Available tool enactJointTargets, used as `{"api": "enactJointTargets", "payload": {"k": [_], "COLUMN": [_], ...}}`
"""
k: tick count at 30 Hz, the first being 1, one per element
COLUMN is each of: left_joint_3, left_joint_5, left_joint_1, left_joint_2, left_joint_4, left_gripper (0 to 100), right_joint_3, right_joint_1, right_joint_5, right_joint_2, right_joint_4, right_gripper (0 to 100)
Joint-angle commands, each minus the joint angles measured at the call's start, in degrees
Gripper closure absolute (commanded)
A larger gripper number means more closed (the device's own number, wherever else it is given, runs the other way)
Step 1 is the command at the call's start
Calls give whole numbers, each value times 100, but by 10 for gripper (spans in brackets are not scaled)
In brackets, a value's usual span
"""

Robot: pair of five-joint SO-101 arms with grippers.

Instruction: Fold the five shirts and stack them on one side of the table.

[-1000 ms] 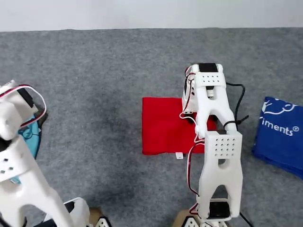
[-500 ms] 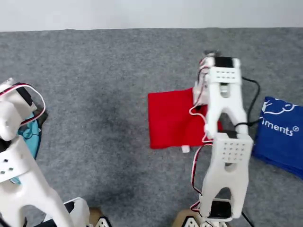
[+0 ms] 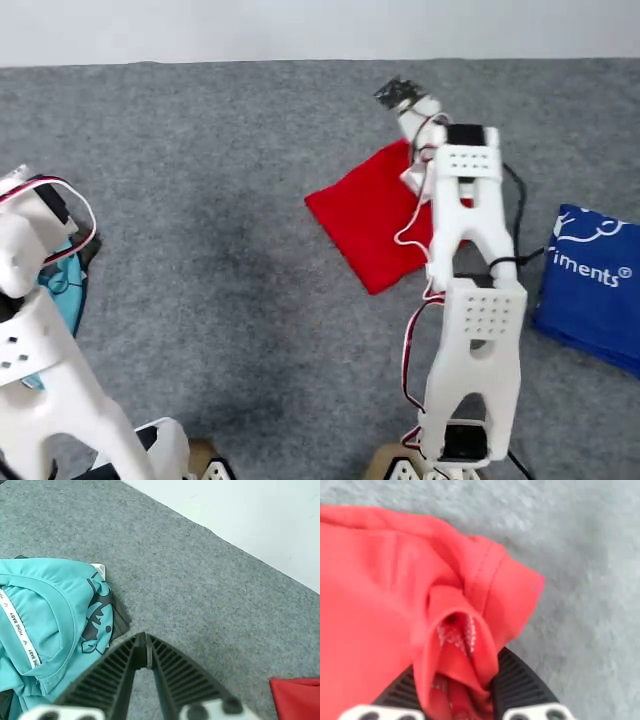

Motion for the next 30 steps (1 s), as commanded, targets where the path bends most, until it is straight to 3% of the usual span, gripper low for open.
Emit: {"api": "enactJointTargets", "payload": {"k": [1, 3, 13, 23, 30], "left_joint_3": [-13, -13, -13, -4, -4], "left_joint_5": [-53, -53, -53, -53, -53], "left_joint_1": [0, 0, 0, 9, 9], "left_joint_2": [-141, -141, -105, -105, -97], "left_joint_4": [-123, -114, -123, -123, -123], "left_gripper": [995, 995, 995, 995, 995], "right_joint_3": [-167, -167, -1512, -3200, -3112], "right_joint_1": [-57, -22, 224, 84, -207], "right_joint_5": [149, 35, -2497, -3974, -5152], "right_joint_2": [-84, -101, -215, -189, -180], "right_joint_4": [-233, -198, 734, 2756, 3442], "right_gripper": [936, 868, 722, 721, 721]}}
